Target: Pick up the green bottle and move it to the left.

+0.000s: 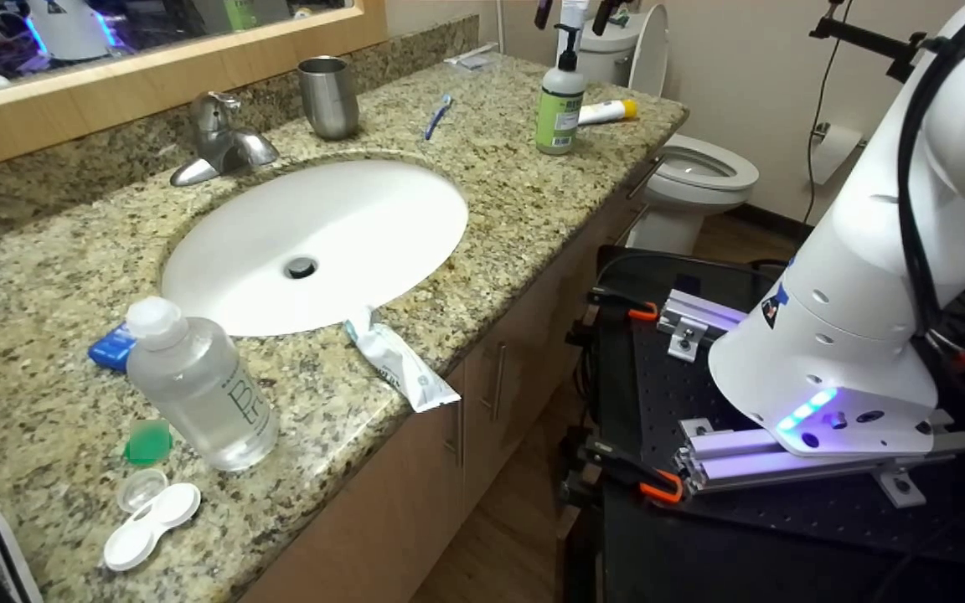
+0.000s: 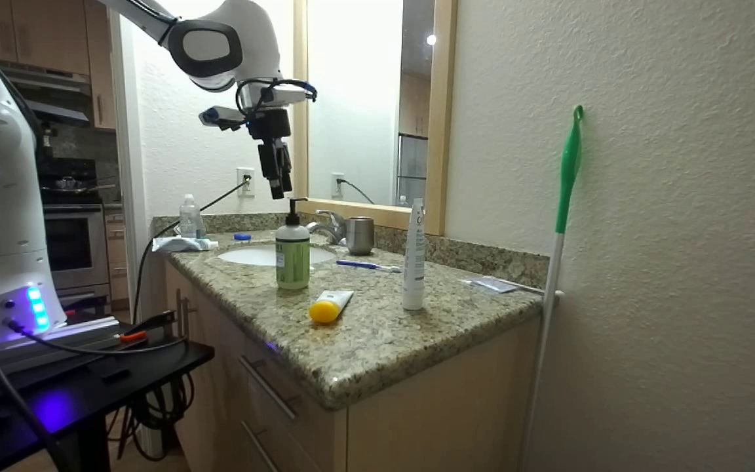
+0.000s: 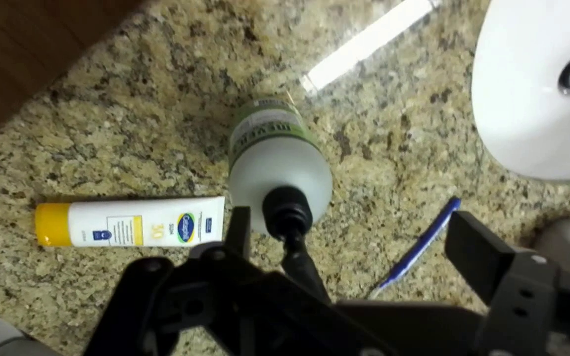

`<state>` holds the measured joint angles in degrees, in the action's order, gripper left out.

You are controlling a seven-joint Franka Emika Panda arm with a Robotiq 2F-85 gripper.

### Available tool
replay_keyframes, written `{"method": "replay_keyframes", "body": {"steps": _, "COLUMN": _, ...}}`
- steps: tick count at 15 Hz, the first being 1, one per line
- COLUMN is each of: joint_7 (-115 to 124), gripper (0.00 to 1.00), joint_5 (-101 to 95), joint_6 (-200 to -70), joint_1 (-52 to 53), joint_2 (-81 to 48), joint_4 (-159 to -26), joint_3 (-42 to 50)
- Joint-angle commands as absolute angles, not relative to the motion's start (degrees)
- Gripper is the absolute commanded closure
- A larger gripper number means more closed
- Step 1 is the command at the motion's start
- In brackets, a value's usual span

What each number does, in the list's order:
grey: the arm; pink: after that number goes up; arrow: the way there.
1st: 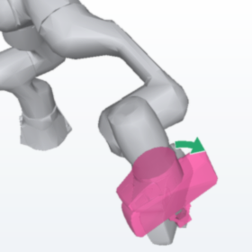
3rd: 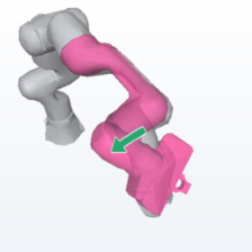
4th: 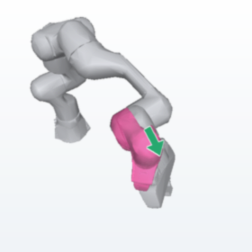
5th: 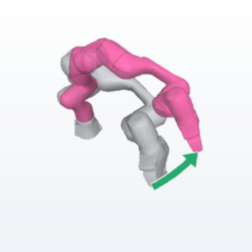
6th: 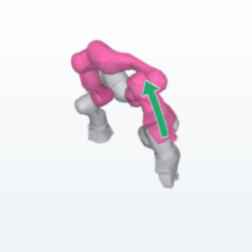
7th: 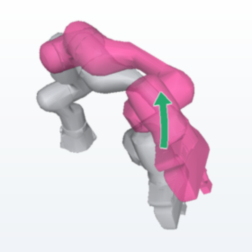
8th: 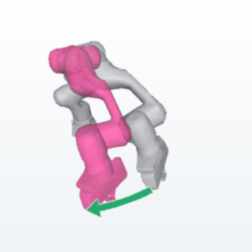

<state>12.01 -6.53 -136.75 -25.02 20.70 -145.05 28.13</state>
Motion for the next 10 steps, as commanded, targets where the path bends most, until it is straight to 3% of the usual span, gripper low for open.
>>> {"method": "replay_keyframes", "body": {"steps": 1, "joint_7": 5.5, "gripper": 0.0, "joint_5": -6.1, "joint_6": -130.1, "joint_1": -26.0, "joint_2": 14.8, "joint_4": -141.3, "joint_3": 27.3}}
{"method": "replay_keyframes", "body": {"steps": 10, "joint_7": 7.1, "gripper": 0.0, "joint_5": -8.9, "joint_6": -135.6, "joint_1": -26.8, "joint_2": 13.1, "joint_4": -142.1, "joint_3": 26.2}}
